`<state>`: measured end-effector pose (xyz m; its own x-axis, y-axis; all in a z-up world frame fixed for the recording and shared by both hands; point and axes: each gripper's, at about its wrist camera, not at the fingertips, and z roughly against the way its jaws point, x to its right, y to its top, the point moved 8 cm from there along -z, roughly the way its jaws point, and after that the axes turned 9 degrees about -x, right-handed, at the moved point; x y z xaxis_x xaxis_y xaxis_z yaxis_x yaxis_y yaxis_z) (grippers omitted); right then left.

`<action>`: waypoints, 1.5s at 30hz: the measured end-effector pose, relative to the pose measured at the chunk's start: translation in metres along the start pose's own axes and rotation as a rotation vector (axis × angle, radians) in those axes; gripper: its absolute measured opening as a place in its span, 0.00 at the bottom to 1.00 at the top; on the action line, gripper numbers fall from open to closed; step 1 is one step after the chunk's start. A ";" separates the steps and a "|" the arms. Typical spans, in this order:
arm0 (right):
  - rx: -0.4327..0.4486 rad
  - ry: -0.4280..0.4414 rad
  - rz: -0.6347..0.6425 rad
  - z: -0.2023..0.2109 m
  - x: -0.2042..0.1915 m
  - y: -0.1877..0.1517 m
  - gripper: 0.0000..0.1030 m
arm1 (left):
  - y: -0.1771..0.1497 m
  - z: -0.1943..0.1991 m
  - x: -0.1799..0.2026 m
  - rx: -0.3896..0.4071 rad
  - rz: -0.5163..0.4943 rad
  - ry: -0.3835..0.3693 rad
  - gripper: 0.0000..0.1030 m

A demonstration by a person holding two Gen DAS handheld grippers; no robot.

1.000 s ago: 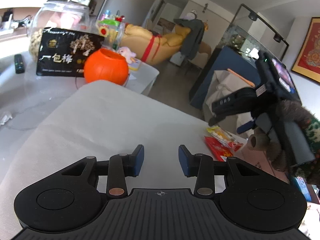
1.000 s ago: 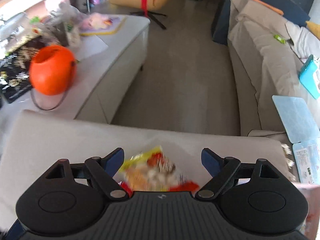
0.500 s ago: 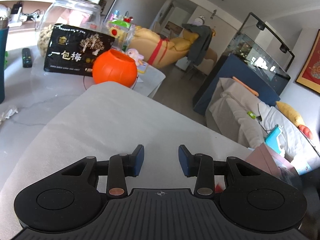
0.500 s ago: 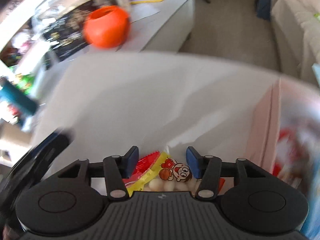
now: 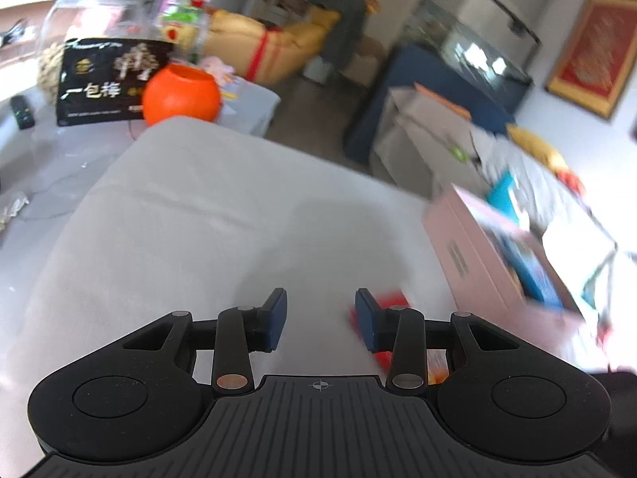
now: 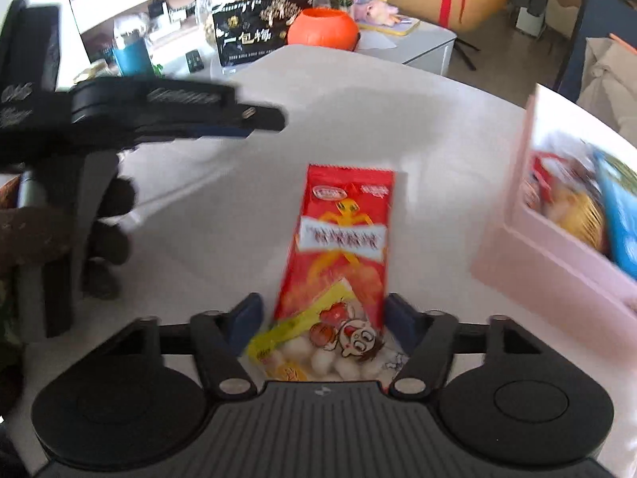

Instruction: Organize snacks

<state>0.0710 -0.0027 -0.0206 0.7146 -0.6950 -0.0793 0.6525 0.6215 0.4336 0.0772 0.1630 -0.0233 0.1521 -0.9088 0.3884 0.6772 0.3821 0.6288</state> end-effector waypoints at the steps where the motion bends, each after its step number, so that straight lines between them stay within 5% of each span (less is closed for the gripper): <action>1: 0.009 0.014 -0.018 0.004 0.005 -0.006 0.64 | -0.006 0.004 0.004 -0.019 -0.019 0.006 0.41; 6: 0.086 -0.036 -0.076 0.018 0.029 -0.043 0.66 | -0.027 -0.001 0.027 -0.134 -0.025 -0.017 0.41; 12: 0.157 -0.041 -0.152 0.029 0.041 -0.071 0.75 | -0.015 -0.035 0.057 -0.161 -0.025 0.034 0.41; 20: 0.225 -0.112 -0.130 0.036 0.044 -0.105 0.83 | -0.021 -0.062 0.111 -0.173 -0.280 0.121 0.45; 36: 0.226 -0.125 -0.109 0.033 0.041 -0.104 0.91 | -0.060 -0.034 0.139 -0.222 -0.499 0.162 0.46; 45: 0.227 -0.125 -0.110 0.033 0.041 -0.104 0.92 | -0.059 -0.034 0.138 -0.223 -0.517 0.169 0.49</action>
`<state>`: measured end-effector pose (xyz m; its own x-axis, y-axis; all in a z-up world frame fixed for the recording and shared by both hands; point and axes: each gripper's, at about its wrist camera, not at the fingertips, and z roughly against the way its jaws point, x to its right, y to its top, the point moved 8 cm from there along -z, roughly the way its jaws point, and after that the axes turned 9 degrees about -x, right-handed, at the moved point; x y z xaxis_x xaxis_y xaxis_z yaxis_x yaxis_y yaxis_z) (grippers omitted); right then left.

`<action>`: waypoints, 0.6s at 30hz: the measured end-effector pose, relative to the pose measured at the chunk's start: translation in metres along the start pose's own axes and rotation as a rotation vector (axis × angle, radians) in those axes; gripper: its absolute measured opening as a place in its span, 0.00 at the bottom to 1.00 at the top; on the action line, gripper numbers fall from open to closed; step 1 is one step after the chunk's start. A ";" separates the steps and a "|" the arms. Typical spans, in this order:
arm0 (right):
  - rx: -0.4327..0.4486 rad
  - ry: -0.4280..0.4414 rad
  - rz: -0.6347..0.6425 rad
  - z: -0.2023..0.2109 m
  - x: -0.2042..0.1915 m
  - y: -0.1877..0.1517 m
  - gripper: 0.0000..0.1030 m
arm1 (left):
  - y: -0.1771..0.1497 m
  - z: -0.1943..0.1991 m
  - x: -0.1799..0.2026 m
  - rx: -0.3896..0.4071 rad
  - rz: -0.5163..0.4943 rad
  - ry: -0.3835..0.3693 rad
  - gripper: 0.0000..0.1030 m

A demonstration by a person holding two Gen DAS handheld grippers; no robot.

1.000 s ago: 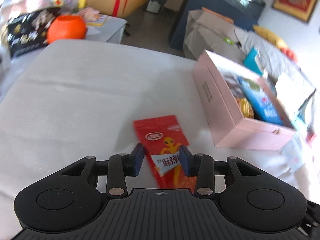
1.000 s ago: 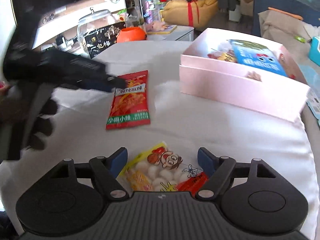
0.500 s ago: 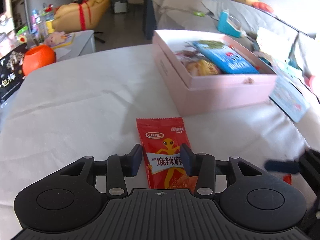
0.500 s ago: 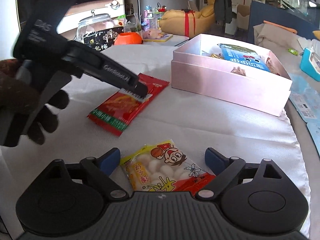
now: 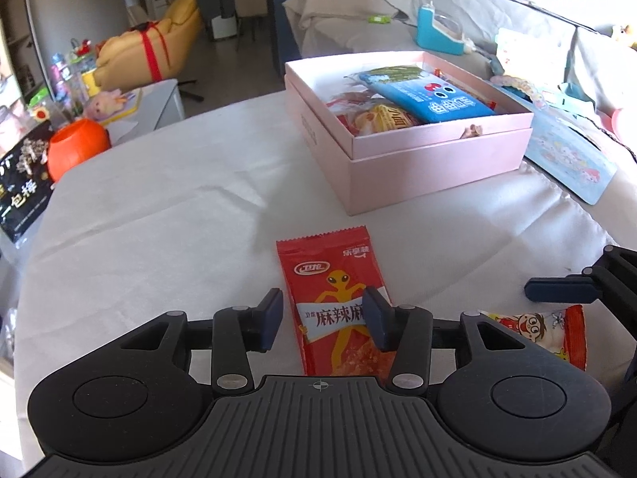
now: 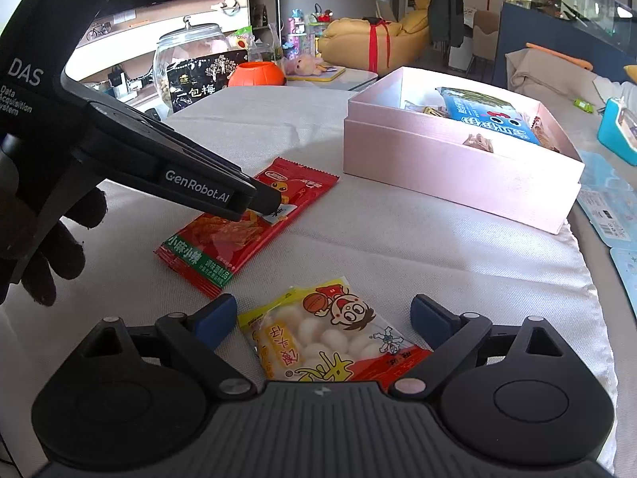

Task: Organize snacks
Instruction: 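Grasp the red spicy-strip packet with the left tool while the right holds the candy bag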

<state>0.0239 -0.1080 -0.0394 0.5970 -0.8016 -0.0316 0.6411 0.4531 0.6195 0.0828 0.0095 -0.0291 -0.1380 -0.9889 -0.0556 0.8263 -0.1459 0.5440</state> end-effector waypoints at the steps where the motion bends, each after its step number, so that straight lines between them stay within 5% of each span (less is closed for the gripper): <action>1: 0.000 0.000 0.000 0.000 0.000 0.000 0.92 | 0.000 0.000 -0.001 -0.001 -0.005 0.003 0.49; 6: 0.000 0.000 0.000 0.000 0.000 0.000 0.92 | 0.002 0.001 -0.016 0.001 0.013 0.068 0.50; 11: 0.000 0.001 0.000 0.000 0.000 0.001 0.92 | 0.001 -0.002 -0.011 -0.019 0.076 -0.075 0.46; 18: -0.001 0.002 0.001 0.000 -0.001 0.001 0.93 | 0.003 -0.007 0.001 -0.015 0.080 -0.115 0.47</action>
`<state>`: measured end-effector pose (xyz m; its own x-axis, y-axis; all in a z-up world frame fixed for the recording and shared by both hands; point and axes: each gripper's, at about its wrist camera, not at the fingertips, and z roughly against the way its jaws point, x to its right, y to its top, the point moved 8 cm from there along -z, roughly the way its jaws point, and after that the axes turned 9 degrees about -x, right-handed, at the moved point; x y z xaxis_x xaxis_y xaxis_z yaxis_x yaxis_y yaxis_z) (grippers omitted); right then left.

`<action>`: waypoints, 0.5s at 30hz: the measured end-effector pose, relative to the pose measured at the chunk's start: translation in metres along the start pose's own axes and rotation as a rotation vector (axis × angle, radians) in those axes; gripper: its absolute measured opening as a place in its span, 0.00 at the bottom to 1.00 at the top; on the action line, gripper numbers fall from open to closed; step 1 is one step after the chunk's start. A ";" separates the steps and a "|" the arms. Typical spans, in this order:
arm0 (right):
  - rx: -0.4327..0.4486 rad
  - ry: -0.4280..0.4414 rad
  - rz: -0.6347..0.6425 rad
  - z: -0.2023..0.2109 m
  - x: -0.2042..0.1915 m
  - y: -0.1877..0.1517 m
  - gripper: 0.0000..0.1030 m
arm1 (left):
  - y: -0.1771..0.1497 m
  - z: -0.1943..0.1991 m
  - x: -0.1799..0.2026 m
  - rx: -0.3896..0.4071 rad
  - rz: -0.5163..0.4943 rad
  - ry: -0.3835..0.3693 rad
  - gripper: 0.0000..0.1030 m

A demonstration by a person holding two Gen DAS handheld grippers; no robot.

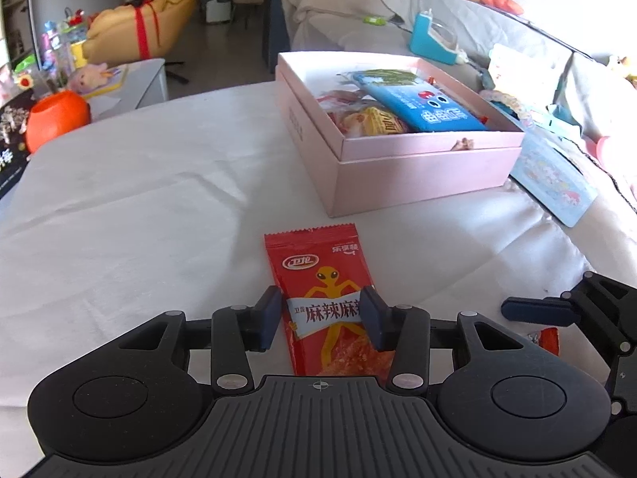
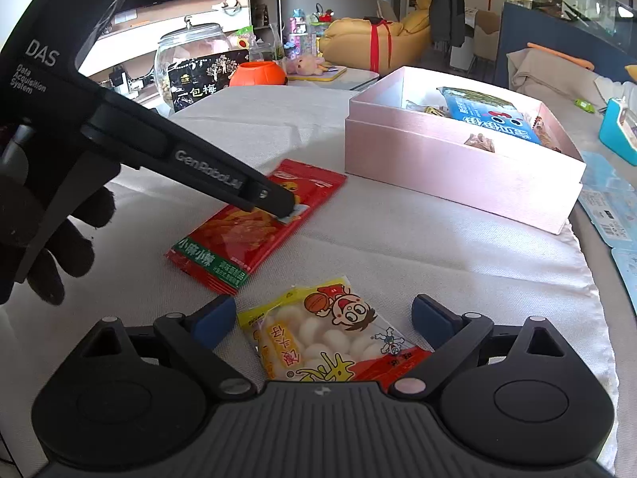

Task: Organize snacks
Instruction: 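Grasp the red spicy-strip packet with the left tool while the right holds the candy bag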

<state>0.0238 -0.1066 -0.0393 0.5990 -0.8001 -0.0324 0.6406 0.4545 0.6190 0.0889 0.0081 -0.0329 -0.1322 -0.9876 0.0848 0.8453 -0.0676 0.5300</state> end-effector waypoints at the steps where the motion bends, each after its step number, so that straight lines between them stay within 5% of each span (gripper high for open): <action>1: 0.000 0.000 0.001 0.000 0.000 0.000 0.93 | 0.000 0.000 0.000 0.002 0.001 0.000 0.47; 5: -0.005 0.005 0.007 -0.001 -0.001 0.000 0.96 | -0.002 0.002 0.005 0.005 -0.013 0.002 0.48; 11: -0.034 0.020 0.034 -0.005 -0.002 0.001 1.00 | -0.005 0.008 0.003 0.026 -0.118 0.118 0.51; 15: -0.045 0.015 0.045 -0.004 -0.003 -0.001 1.00 | -0.008 0.011 -0.011 0.023 -0.078 0.126 0.51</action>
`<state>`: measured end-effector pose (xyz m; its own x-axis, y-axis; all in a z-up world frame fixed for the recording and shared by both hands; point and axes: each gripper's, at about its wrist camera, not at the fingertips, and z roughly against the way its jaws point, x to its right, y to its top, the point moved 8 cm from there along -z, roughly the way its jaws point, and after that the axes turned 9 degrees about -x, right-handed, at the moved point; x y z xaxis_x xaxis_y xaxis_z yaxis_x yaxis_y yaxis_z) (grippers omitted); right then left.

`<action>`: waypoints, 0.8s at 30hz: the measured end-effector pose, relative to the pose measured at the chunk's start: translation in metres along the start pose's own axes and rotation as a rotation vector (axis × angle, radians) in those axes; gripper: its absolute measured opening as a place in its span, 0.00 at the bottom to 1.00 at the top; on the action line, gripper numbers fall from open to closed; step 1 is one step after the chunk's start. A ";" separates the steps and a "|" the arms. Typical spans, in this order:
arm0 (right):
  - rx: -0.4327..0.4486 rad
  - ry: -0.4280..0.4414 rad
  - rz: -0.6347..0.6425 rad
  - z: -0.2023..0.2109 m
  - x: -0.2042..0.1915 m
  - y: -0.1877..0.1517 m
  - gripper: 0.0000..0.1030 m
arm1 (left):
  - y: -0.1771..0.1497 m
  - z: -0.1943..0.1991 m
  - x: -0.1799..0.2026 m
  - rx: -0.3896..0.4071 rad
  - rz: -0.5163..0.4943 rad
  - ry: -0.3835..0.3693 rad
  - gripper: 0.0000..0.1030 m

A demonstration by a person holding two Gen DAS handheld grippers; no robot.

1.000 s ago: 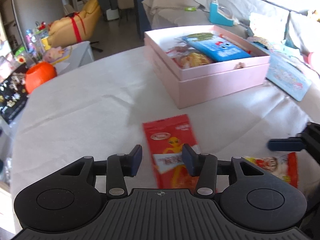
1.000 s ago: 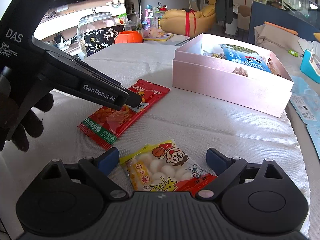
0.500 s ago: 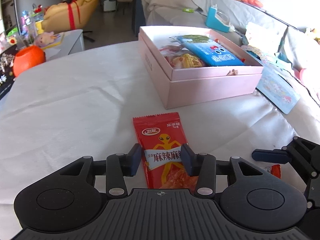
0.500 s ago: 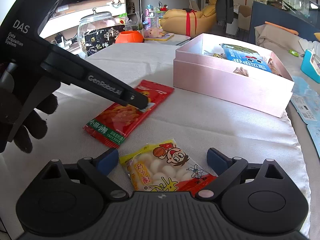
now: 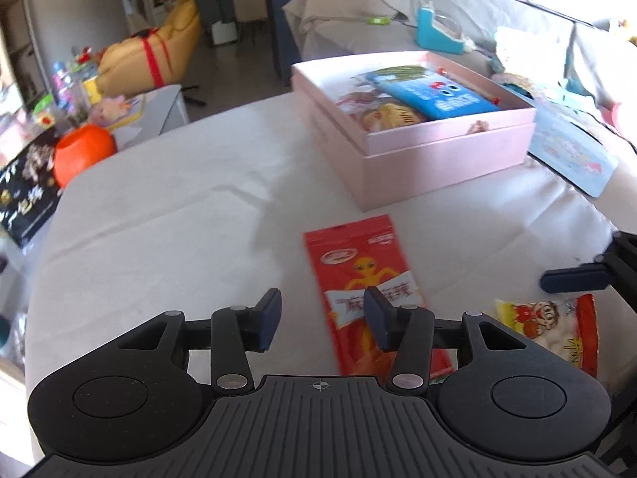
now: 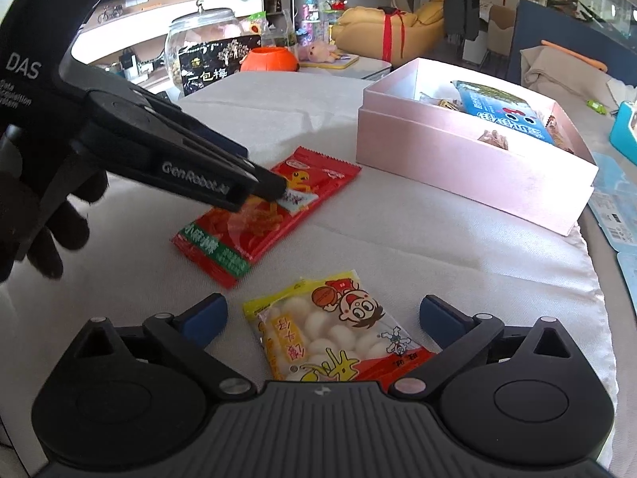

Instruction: Organize snacks

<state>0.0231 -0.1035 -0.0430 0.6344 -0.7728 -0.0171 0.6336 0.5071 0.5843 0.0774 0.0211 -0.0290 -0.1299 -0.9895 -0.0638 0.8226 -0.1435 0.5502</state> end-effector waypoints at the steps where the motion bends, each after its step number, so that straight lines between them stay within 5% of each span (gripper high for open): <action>1: 0.000 0.001 0.000 0.001 0.000 -0.001 1.00 | -0.001 0.001 -0.002 -0.002 0.011 -0.008 0.50; 8: -0.014 0.021 0.001 0.023 0.008 -0.023 0.99 | 0.001 0.014 0.009 0.017 0.046 -0.136 0.46; 16: 0.025 -0.287 -0.113 0.037 0.066 -0.040 0.98 | -0.002 0.001 0.036 -0.011 -0.034 -0.112 0.50; 20: 0.018 -0.195 -0.249 0.028 0.084 -0.040 1.00 | -0.003 0.001 0.033 -0.011 -0.038 -0.103 0.52; 24: 0.028 -0.206 -0.240 0.027 0.081 -0.041 1.00 | 0.003 -0.005 0.015 0.005 0.014 -0.025 0.52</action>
<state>0.0359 -0.1974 -0.0464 0.3633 -0.9316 0.0064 0.7400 0.2927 0.6056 0.0806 0.0059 -0.0327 -0.1328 -0.9905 -0.0351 0.8217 -0.1298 0.5549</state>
